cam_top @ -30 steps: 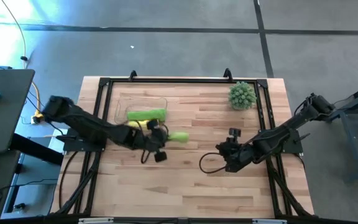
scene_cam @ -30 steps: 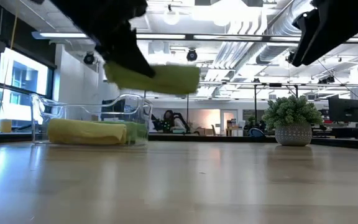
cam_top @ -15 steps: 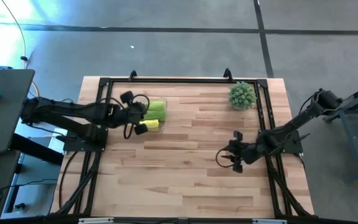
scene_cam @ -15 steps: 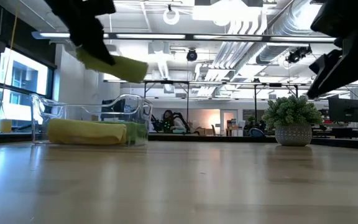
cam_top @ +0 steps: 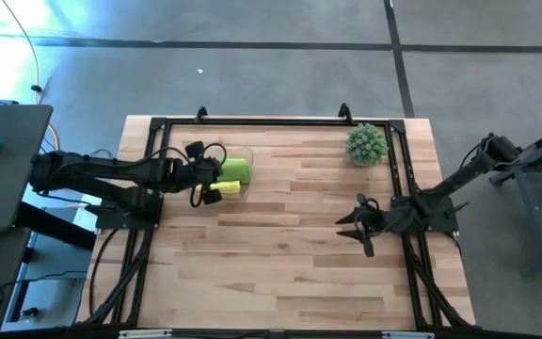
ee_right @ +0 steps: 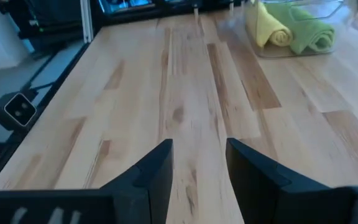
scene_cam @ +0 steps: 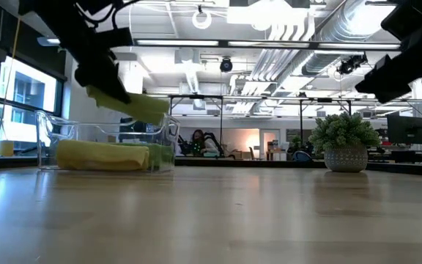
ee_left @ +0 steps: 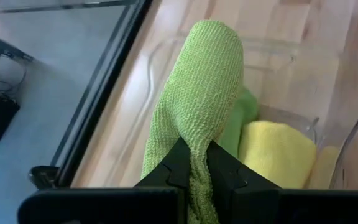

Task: Roll microfiber towels into tight, uniform cylinder then place into a basket
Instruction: Put the green towel into the transparent bin

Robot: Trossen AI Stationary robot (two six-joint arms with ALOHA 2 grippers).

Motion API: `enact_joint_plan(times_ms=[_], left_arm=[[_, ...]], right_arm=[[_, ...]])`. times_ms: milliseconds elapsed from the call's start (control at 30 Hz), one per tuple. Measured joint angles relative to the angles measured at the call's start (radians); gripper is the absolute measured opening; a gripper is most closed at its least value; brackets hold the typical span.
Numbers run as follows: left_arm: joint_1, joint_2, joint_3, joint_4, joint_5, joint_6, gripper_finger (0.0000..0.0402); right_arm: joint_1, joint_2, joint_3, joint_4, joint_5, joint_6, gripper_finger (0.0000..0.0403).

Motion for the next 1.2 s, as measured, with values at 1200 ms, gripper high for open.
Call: enact_joint_plan(times_ms=[1200], left_arm=[[0.086,0.049,-0.147,0.118,0.297,0.147,0.0017]], right_arm=[[0.000,-0.275,-0.209,-0.045,0.165,-0.037,0.0142]])
